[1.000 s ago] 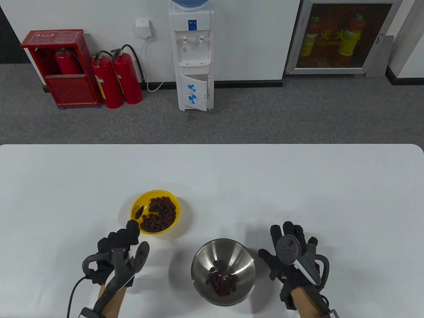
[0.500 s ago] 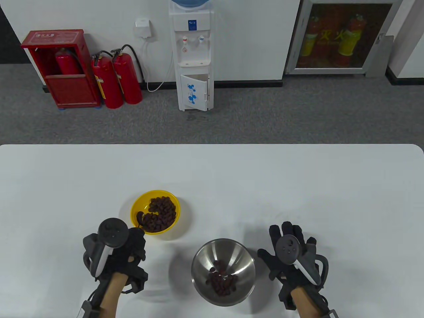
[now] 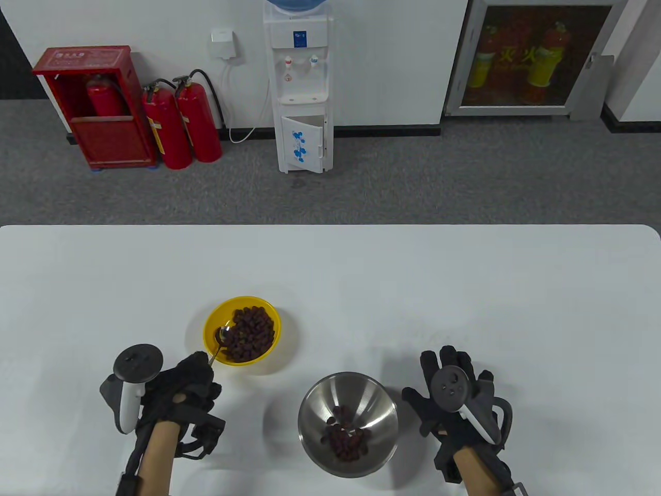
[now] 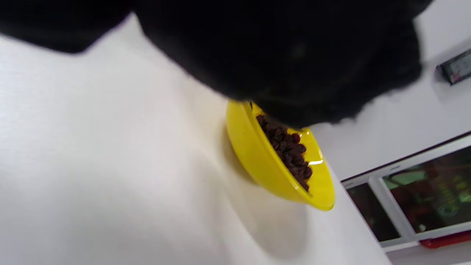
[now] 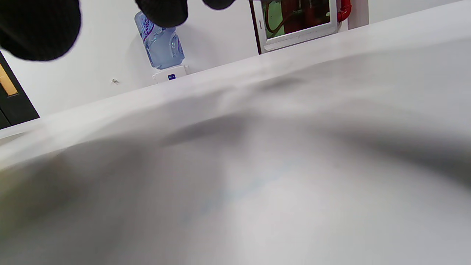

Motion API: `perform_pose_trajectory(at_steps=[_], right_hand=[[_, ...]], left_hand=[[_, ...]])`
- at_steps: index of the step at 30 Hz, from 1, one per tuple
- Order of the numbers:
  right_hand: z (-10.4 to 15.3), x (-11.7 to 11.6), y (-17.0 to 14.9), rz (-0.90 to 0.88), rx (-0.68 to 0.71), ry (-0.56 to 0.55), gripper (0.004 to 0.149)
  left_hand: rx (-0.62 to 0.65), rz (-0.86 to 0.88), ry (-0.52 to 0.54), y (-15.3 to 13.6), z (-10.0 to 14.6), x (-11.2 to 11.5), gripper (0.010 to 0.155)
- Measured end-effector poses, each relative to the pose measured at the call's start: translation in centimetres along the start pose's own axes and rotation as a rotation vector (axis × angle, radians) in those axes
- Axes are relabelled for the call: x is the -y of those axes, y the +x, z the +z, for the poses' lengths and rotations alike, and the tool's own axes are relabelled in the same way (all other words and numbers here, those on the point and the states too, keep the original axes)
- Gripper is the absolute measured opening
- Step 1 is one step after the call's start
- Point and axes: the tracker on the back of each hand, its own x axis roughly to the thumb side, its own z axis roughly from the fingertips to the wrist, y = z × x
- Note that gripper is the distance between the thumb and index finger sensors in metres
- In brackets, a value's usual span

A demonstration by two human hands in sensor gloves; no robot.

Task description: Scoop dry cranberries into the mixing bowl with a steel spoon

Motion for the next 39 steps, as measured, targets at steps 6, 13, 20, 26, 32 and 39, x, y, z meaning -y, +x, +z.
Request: perform_pose_trajectory(at_steps=[6, 13, 20, 26, 32, 39], right_hand=[[0.0, 0.0, 0.0, -0.005, 0.004, -0.003, 0.083], [-0.1, -0.1, 0.0, -0.011, 0.006, -0.001, 0.083], [-0.1, -0.1, 0.0, -0.007, 0.006, -0.002, 0.083], [-0.1, -0.2, 0.1, 0.0, 0.008, 0.002, 0.083], [-0.2, -0.2, 0.0, 0.001, 0.005, 0.0, 0.083], [-0.2, -0.2, 0.1, 0.006, 0.007, -0.002, 0.084]], left_hand=[[-0.038, 0.027, -0.039, -0.2, -0.5, -0.1, 0.052], [-0.109, 0.307, -0.201, -2.4, -1.9, 1.6, 0.052], [-0.156, 0.482, -0.236, -3.4, -2.2, 3.4, 0.053], [-0.174, 0.567, -0.277, -4.0, -2.5, 3.8, 0.053], [-0.179, 0.594, -0.296, -4.3, -2.6, 3.9, 0.053], [-0.181, 0.633, -0.315, -4.5, -2.5, 4.1, 0.053]])
